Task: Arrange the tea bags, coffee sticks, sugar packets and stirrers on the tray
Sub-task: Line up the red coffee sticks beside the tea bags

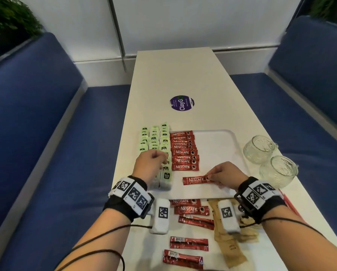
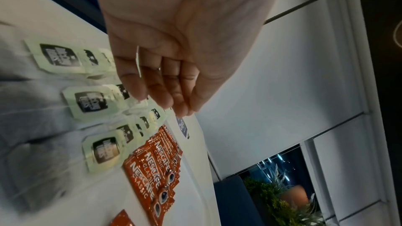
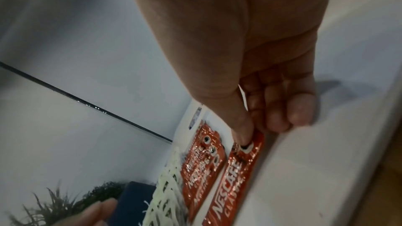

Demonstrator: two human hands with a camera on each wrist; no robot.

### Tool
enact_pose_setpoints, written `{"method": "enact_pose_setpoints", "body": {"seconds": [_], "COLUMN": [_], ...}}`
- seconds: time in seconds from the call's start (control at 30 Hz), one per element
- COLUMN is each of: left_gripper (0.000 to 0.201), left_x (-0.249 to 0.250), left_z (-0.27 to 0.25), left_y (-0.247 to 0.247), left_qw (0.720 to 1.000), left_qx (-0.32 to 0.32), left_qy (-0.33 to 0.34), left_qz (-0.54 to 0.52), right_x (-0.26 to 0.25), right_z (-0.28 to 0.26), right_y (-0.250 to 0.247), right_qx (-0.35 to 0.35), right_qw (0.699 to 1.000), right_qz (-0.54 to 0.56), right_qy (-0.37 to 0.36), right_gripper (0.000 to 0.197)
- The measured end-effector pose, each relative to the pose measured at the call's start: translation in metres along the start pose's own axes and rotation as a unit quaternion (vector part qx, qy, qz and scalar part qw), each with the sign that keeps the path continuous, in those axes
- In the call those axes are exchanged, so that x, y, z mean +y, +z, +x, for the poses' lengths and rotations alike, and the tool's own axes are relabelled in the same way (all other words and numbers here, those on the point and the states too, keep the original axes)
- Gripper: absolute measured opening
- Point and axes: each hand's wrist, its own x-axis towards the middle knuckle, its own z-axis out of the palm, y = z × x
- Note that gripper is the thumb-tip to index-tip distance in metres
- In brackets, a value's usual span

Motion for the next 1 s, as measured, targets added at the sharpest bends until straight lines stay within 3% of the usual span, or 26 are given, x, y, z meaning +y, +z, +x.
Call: {"method": "enact_pose_setpoints", "body": {"seconds": [0.07, 0.27, 0.73, 0.87, 1.0], "left_gripper": [0.012, 0.011, 0.012, 0.007, 0.007], "left_x": [-0.002, -0.011, -0.012, -0.011, -0.021], "left_z": [0.002, 0.005, -0.003, -0.024, -0.055], "left_y": [0.001, 0.006, -0.003, -0.004, 0.004], "left_qw": [1.0, 0.999, 0.999, 0.999, 0.978], "left_qx": [-0.009, -0.014, -0.018, -0.041, -0.127], "left_qy": [-0.005, -0.03, -0.015, 0.023, 0.074], "left_qz": [-0.007, -0.037, -0.033, 0.024, 0.145], "right_x": [-0.003, -0.017, -0.035, -0.026, -0.011], "right_z": [0.005, 0.02, 0.018, -0.004, -0.044], "right_y": [0.005, 0.02, 0.021, 0.024, 0.031], "right_qx": [0.017, 0.061, 0.052, 0.066, 0.028], "right_qw": [1.0, 0.996, 0.998, 0.997, 0.996], "right_qz": [0.014, 0.055, 0.021, 0.021, 0.022], "right_qy": [0.009, 0.04, 0.019, -0.018, -0.088], "right_gripper": [0.005, 0.032, 0.024, 0.029, 0.021]}}
